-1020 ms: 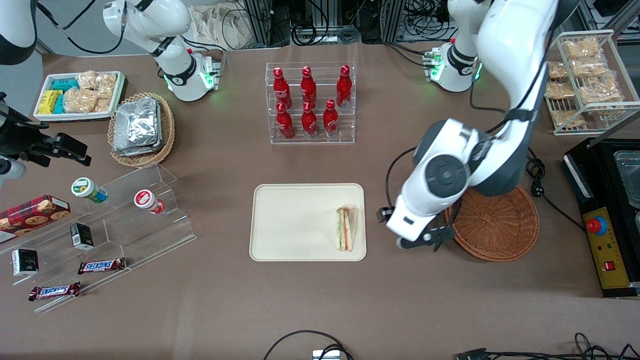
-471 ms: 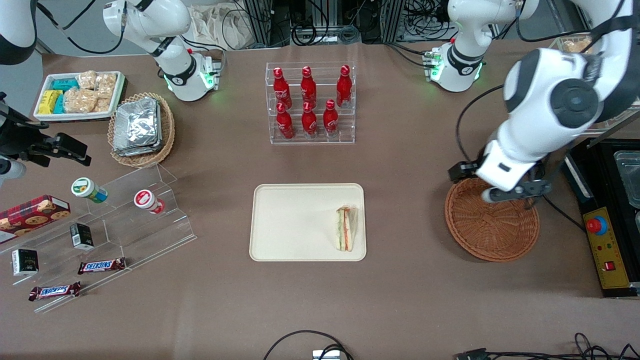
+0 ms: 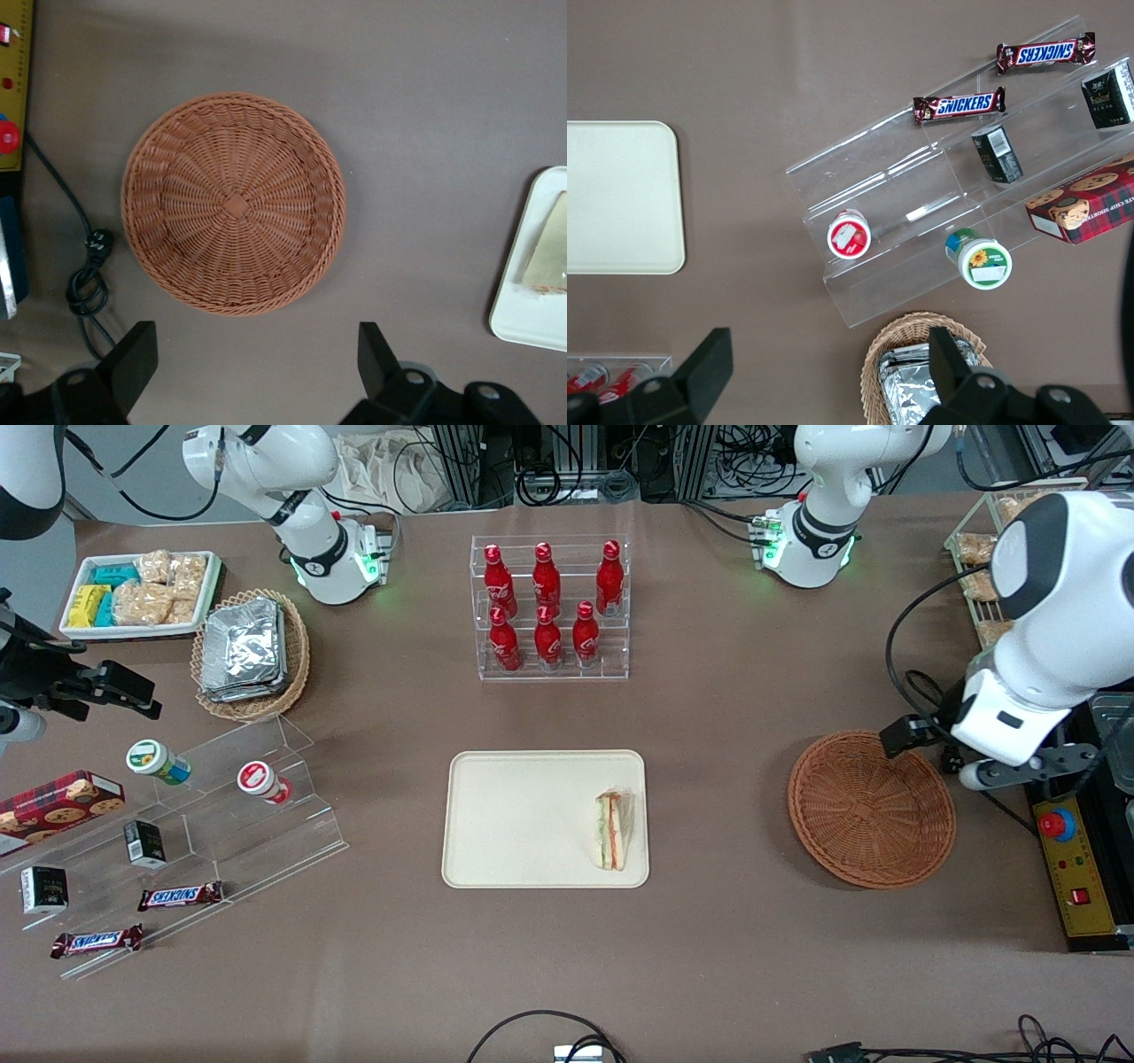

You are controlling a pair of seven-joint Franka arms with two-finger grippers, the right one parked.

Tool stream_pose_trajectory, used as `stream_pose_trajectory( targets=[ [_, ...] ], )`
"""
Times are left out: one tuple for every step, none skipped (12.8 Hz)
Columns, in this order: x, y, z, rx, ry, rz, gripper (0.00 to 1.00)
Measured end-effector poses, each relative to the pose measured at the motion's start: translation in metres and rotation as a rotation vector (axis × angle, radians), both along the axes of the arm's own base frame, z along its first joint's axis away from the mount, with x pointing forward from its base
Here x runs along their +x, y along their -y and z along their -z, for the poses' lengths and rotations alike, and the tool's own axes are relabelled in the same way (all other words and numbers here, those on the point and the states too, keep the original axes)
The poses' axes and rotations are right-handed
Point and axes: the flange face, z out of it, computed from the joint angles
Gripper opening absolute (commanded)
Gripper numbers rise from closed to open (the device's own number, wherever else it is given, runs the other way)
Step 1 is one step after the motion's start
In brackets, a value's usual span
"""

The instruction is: Place sandwich from basket to tray

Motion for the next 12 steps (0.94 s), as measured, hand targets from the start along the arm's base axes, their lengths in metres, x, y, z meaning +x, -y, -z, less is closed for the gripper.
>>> stream_pose_trajectory(
  targets=[
    [0.004, -0.002, -0.003, -0.001, 0.001, -0.003, 1.0],
    [0.01, -0.002, -0.007, -0.005, 0.006, -0.005, 1.0],
    [0.016, -0.003, -0.01, -0.008, 0.002, -0.016, 1.0],
    [0.019, -0.004, -0.011, -0.009, -0.006, -0.031, 1.0],
    [0.019, -0.004, -0.011, -0.008, -0.018, -0.043, 1.0],
    [0.017, -0.004, -0.011, -0.004, -0.041, -0.047, 1.0],
    [0.014, -0.005, -0.009, 0.001, -0.066, -0.047, 1.0],
    [0.012, -0.005, -0.007, 0.004, -0.086, -0.047, 1.0],
    [0.01, -0.005, -0.007, 0.006, -0.097, -0.046, 1.0],
    [0.01, -0.004, -0.006, 0.007, -0.103, -0.045, 1.0],
    [0.009, -0.003, -0.008, 0.007, -0.104, -0.043, 1.0],
    [0.008, -0.002, -0.013, 0.007, -0.107, -0.038, 1.0]
  ],
)
